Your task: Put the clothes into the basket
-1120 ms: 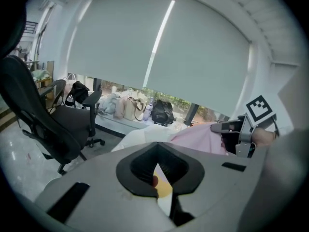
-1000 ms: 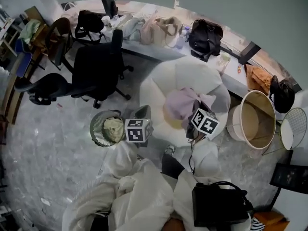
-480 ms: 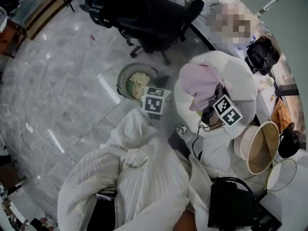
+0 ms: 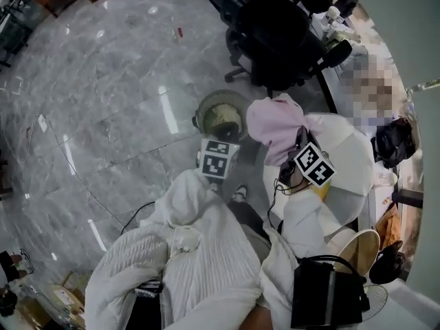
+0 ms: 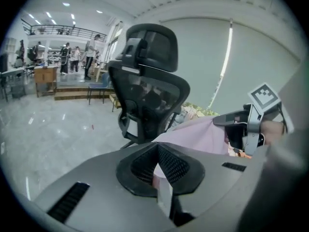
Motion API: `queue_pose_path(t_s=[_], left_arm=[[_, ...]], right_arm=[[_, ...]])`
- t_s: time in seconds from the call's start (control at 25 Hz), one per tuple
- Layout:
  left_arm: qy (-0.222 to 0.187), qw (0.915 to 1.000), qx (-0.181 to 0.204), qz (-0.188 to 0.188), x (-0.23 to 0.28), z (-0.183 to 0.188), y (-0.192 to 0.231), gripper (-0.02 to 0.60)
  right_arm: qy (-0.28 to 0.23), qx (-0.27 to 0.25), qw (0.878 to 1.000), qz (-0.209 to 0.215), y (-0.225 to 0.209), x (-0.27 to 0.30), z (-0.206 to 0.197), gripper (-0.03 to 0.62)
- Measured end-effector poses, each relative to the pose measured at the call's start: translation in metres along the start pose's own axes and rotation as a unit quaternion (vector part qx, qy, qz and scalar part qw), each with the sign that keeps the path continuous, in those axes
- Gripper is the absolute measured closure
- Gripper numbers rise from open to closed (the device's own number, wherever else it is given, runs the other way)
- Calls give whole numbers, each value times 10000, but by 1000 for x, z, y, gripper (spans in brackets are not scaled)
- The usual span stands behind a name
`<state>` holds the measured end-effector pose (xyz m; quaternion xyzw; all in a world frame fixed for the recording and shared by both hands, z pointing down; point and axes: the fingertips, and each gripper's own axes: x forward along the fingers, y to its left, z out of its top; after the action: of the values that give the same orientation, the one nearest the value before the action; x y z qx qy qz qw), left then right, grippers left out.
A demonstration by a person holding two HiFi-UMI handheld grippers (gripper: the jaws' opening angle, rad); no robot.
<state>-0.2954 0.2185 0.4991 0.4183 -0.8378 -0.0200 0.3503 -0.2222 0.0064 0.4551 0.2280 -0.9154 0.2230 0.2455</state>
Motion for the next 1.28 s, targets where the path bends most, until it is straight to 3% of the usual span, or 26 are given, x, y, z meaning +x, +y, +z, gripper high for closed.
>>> queue_pose_path(t_s=[0.16, 0.28, 0.48, 0.72, 1.0, 1.04, 1.12, 1.28], left_arm=[[-68, 9956, -492, 794, -38, -19, 61, 578], [-248, 9870, -826, 1358, -63, -24, 104, 578], [-579, 9715, -1241, 1935, -91, -21, 141, 578], [-698, 9635, -1469, 2126, -104, -21, 154, 578], [-640, 9639, -1482, 2118, -88, -19, 161, 578], [-615, 9642, -1480, 2114, -87, -19, 161, 578], [-581, 9645, -1478, 2111, -84, -20, 160, 578], [-481, 9654, -1496, 2083, -76, -24, 157, 578]], right_arm=[[233, -148, 9986, 450, 43, 24, -15, 560], [407, -283, 9959, 763, 72, 40, -26, 560], [702, -419, 9892, 1213, 109, 64, -38, 560], [887, -734, 9832, 1418, 143, 71, -43, 560], [1066, -884, 9738, 1805, 170, 96, -53, 559], [945, -925, 9732, 1882, 176, 98, -48, 548], [746, -1005, 9712, 2025, 187, 101, -36, 418], [803, -977, 9700, 2078, 188, 106, -31, 418]])
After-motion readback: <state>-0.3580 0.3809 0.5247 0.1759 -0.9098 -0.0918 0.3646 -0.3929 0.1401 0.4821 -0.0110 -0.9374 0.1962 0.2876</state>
